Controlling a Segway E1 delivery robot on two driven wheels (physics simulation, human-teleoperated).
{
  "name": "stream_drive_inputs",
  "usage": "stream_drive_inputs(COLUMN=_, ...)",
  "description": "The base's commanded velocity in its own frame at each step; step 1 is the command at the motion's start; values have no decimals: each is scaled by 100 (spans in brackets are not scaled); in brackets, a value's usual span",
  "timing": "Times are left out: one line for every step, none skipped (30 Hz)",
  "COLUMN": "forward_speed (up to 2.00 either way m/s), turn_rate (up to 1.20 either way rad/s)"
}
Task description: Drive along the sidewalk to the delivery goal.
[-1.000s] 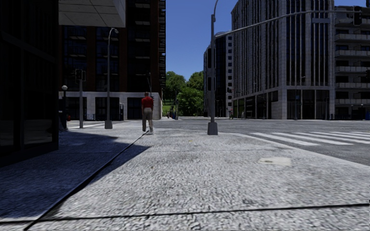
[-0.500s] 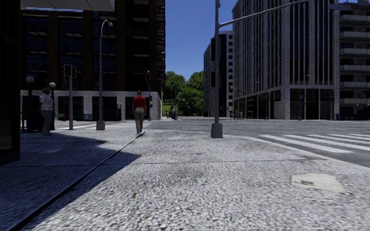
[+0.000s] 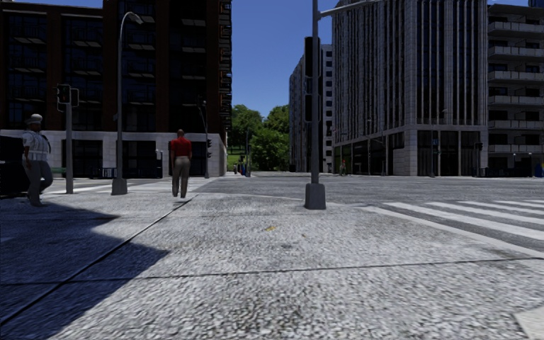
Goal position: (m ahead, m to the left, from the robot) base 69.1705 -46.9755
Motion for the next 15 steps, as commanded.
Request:
stream_drive_inputs(forward_speed=200, turn_rate=-23)
stream_drive_inputs(forward_speed=200, turn_rate=-23)
stream_drive_inputs(forward_speed=200, turn_rate=-29)
stream_drive_inputs(forward_speed=200, turn_rate=-37)
stream_drive_inputs(forward_speed=200, turn_rate=-41)
stream_drive_inputs(forward_speed=200, turn_rate=-41)
stream_drive_inputs(forward_speed=200, turn_rate=-42)
stream_drive_inputs(forward_speed=200, turn_rate=-48)
stream_drive_inputs(forward_speed=200, turn_rate=-52)
stream_drive_inputs(forward_speed=200, turn_rate=-53)
stream_drive_inputs(forward_speed=200, turn_rate=-53)
stream_drive_inputs(forward_speed=200, turn_rate=-53)
stream_drive_inputs(forward_speed=200, turn_rate=-53)
stream_drive_inputs(forward_speed=200, turn_rate=-53)
stream_drive_inputs(forward_speed=198, turn_rate=-53)
